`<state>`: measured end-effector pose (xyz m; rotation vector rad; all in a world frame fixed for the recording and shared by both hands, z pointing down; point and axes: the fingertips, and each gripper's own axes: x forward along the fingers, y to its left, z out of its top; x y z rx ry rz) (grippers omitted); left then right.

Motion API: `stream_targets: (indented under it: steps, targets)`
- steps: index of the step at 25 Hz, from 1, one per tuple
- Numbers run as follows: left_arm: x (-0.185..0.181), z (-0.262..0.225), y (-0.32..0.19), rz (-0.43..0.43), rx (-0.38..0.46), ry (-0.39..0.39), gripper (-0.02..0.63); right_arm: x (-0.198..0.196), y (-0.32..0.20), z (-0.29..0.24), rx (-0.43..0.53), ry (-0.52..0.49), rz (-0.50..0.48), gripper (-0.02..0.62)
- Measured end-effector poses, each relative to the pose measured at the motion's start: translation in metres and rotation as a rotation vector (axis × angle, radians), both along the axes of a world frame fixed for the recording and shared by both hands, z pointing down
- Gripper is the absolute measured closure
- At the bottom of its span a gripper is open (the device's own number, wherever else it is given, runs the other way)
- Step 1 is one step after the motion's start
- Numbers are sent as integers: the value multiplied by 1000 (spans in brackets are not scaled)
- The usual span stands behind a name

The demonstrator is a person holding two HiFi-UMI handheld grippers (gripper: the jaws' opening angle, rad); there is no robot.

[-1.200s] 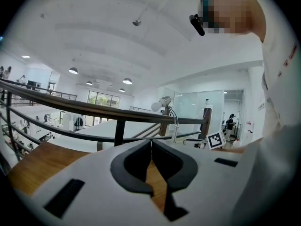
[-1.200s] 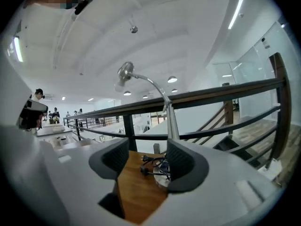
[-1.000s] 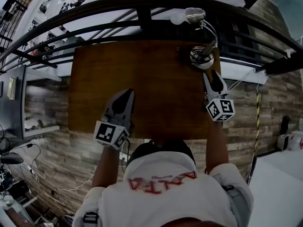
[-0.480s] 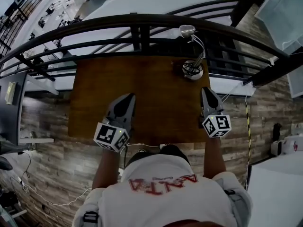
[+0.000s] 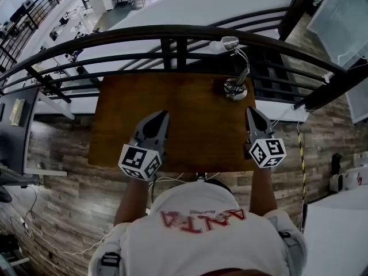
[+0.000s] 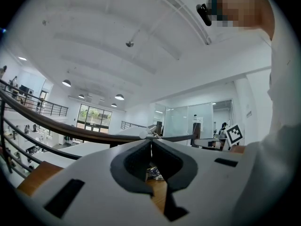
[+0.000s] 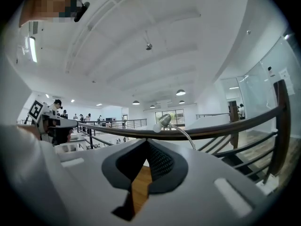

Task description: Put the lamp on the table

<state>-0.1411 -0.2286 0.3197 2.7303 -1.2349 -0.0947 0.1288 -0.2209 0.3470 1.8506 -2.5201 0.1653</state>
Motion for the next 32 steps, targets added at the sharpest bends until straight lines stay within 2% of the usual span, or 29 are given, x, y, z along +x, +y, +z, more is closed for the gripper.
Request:
stream_targets:
  steps: [4, 15, 32]
  targets:
    - [-5, -1, -5, -33, -11, -40, 594, -15, 4, -13, 25, 18, -32, 592]
    - [15, -10, -2, 42, 8, -27, 592, -12, 5, -24, 2, 55, -19, 592]
    - [27, -8, 2, 50, -6, -17, 593, -1, 8, -7, -54, 76, -49, 592]
